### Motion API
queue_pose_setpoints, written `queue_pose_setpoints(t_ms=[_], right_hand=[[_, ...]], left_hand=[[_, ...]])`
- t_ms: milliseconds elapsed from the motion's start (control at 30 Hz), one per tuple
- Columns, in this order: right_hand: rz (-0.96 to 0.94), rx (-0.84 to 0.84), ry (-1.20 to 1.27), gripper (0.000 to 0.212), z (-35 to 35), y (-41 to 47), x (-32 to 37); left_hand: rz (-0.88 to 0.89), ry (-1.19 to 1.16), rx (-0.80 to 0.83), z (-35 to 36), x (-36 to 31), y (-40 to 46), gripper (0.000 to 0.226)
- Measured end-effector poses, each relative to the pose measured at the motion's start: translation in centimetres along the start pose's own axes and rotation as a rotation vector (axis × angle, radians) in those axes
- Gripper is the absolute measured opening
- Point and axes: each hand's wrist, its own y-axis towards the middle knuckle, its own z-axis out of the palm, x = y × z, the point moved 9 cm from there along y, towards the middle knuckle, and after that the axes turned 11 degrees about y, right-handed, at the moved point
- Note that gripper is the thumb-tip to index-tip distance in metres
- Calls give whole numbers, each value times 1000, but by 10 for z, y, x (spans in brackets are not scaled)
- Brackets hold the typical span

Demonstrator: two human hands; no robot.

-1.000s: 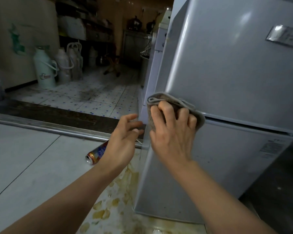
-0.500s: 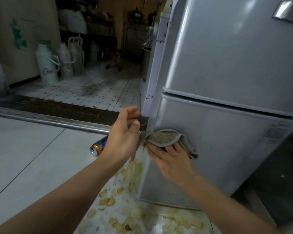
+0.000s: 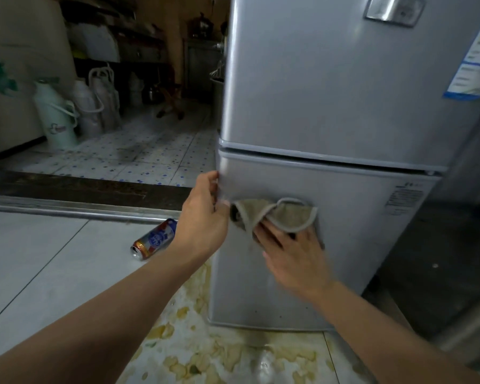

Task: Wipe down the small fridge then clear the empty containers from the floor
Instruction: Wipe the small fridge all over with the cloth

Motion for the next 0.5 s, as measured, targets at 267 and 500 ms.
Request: queue_pose_setpoints(t_ms=[267, 500], right_hand=[[3, -80, 93, 44, -36, 9, -34], [202, -139, 46, 65, -32, -26, -63]], left_hand=[[-66, 306, -75, 13, -4, 2, 52], [15, 346, -103, 10, 0, 5, 40]])
